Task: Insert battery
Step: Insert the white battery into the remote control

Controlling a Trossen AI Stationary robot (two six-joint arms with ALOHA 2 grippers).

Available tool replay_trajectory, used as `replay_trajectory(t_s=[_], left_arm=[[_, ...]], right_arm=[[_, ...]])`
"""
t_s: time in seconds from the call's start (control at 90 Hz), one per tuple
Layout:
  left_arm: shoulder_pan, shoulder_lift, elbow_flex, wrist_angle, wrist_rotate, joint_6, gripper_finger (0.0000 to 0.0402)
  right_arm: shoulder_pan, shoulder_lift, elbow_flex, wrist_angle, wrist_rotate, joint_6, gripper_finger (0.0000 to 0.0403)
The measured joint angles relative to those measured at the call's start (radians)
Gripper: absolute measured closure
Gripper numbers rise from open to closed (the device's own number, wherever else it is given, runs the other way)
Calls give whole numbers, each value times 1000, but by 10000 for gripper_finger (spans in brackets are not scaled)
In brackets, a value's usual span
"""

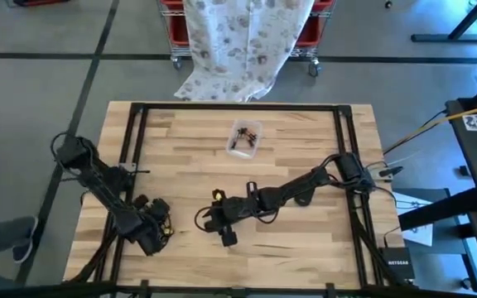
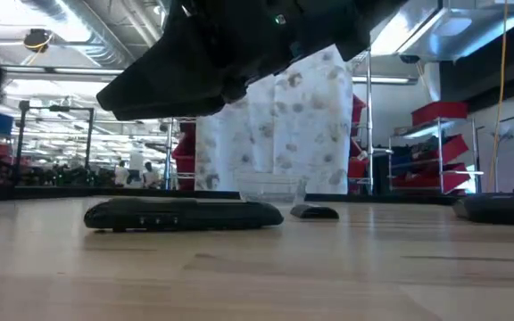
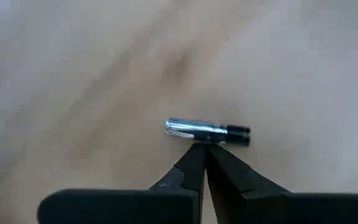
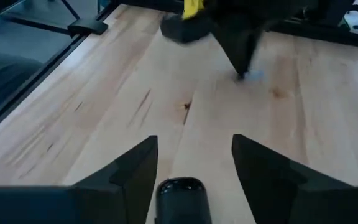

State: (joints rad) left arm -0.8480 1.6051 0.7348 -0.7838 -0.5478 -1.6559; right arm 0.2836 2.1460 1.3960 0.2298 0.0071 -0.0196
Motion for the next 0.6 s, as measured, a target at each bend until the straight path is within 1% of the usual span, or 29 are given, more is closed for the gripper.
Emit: replay_trajectory(t_s=[0.044,0.078,0.189,0.289,0.344,0.4,0.444,0.478,0.533,0.6], left_arm=[[8,-1,7,11,-56,17,401],[13,-7,16,3,-77,43,401],[11,-8,58,-50,-29,95,401],[-8,-18,113,-143,-29,91,401],[-25,-20,135,-189,-28,73,401],[-40,-29,155,-227,-29,60,401],[-55,-32,165,-221,-39,50,401],[-66,-32,166,-213,-47,40,401],[-76,-29,165,-211,-55,20,401],[-85,-28,163,-203,-66,-2,401]], right_arm=[[0,0,0,-1,0,0,210],[0,0,0,-2,0,0,210],[0,0,0,-3,0,15,210],[1,0,0,-10,20,16,210],[0,0,0,-34,66,20,210],[-6,0,0,-83,156,34,210],[-17,-4,0,-129,230,34,210],[-36,-7,-1,-155,266,28,210],[-86,-19,0,-175,285,13,210],[-164,-31,1,-199,271,-5,210]])
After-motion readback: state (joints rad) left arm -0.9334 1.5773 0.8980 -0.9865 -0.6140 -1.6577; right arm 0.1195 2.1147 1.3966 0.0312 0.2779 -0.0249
